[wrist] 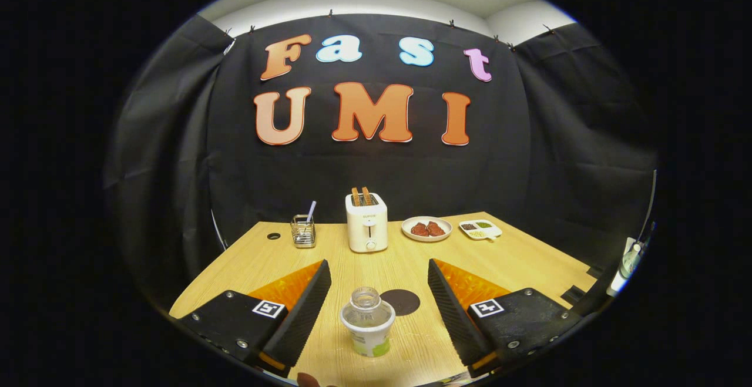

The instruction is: Take the bottle from table, then pour the juice into the cup, finally place the bottle on the coaster

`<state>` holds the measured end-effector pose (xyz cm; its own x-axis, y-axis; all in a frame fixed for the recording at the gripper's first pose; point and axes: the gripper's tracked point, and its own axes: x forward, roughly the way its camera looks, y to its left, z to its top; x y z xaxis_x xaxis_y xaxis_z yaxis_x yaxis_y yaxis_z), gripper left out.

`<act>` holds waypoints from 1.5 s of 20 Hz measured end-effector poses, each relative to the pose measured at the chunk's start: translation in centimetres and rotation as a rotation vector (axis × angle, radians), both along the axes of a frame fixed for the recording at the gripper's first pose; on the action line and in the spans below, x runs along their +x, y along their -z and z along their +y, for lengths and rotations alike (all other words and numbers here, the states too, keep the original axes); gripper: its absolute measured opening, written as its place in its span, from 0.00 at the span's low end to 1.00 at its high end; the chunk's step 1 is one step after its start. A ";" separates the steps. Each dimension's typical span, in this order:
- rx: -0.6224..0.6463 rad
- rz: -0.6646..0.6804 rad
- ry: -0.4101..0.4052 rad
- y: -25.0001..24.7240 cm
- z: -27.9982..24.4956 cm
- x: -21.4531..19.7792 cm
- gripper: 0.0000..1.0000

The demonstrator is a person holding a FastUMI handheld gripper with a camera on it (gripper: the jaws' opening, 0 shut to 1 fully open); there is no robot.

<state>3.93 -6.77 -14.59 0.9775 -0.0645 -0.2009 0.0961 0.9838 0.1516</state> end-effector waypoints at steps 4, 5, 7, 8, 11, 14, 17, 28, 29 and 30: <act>-0.023 0.021 -0.015 2.1 0.9 0.7 0.99; -0.035 0.037 -0.014 2.8 1.0 0.8 0.99; -0.033 0.053 -0.011 4.0 1.2 0.8 0.99; -0.019 0.046 -0.013 4.3 1.4 1.0 0.99; -0.029 0.008 -0.028 5.0 2.2 1.5 0.99; -0.090 0.035 -0.027 6.9 2.2 1.7 0.99; -0.092 0.072 -0.038 8.8 2.8 1.6 0.99; -0.134 0.129 -0.053 12.4 3.0 1.8 0.72; -0.126 0.124 -0.065 12.4 3.4 1.9 0.70; -0.133 0.110 -0.065 12.3 3.6 2.0 0.67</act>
<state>5.92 -3.18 -26.87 0.9531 -0.0345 -0.3008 0.0400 0.9991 0.0123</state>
